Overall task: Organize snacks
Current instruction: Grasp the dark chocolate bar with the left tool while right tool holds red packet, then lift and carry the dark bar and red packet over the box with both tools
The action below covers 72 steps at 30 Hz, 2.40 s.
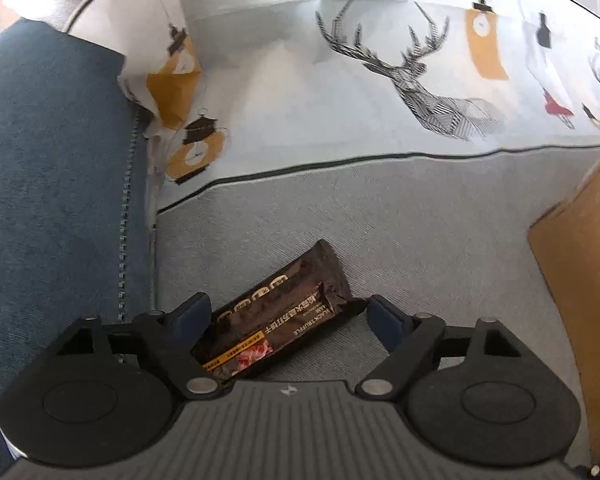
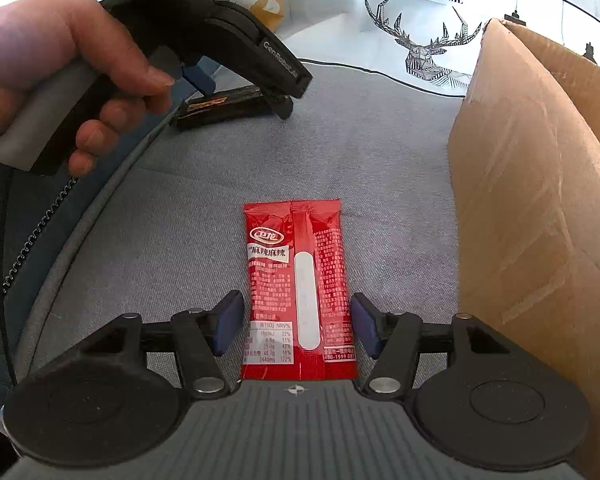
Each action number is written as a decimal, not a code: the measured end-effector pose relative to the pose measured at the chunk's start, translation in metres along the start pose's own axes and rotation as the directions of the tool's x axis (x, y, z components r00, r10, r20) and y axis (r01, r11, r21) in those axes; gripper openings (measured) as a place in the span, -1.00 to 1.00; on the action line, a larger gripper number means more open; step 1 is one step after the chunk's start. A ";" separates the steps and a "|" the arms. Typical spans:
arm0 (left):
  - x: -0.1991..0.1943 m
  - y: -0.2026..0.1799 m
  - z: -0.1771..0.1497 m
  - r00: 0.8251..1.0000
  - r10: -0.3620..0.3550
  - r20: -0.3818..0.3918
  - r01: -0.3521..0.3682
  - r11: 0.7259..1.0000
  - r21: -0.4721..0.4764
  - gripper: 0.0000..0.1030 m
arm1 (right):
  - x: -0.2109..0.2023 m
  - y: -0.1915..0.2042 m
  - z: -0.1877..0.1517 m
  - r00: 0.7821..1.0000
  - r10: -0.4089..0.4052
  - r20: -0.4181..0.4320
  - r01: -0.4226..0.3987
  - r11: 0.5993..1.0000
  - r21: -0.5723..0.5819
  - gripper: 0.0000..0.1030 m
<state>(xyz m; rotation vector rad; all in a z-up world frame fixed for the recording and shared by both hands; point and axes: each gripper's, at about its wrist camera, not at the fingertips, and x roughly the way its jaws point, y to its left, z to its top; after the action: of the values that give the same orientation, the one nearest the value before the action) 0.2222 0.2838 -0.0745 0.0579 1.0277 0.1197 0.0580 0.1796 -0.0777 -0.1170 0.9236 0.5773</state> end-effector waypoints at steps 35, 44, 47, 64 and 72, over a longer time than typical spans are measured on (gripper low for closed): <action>-0.014 -0.012 0.010 0.987 -0.152 -0.053 0.151 0.988 -0.026 -0.13 | 0.003 -0.003 -0.002 1.000 0.018 0.013 -0.018 1.000 -0.010 0.21; -0.005 -0.013 0.005 0.987 -0.119 -0.108 0.121 0.993 0.012 -0.06 | 0.003 -0.002 -0.003 1.000 0.021 0.019 -0.021 1.000 -0.012 0.21; -0.005 -0.014 0.005 0.988 -0.113 -0.108 0.116 0.993 0.021 -0.07 | 0.003 -0.002 -0.004 1.000 0.023 0.020 -0.022 1.000 -0.015 0.21; -0.007 -0.015 0.009 0.991 -0.105 -0.088 0.107 0.994 0.011 -0.17 | 0.003 -0.002 -0.006 0.997 0.051 0.061 -0.050 0.999 -0.021 0.03; -0.012 -0.014 0.011 0.992 -0.107 -0.061 0.107 0.994 -0.004 -0.17 | -0.003 -0.005 -0.008 0.994 0.067 0.087 -0.065 0.998 -0.026 -0.07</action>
<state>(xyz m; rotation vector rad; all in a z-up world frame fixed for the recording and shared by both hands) 0.2262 0.2686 -0.0599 -0.0021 1.0896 0.0240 0.0533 0.1714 -0.0814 -0.0818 0.8380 0.6497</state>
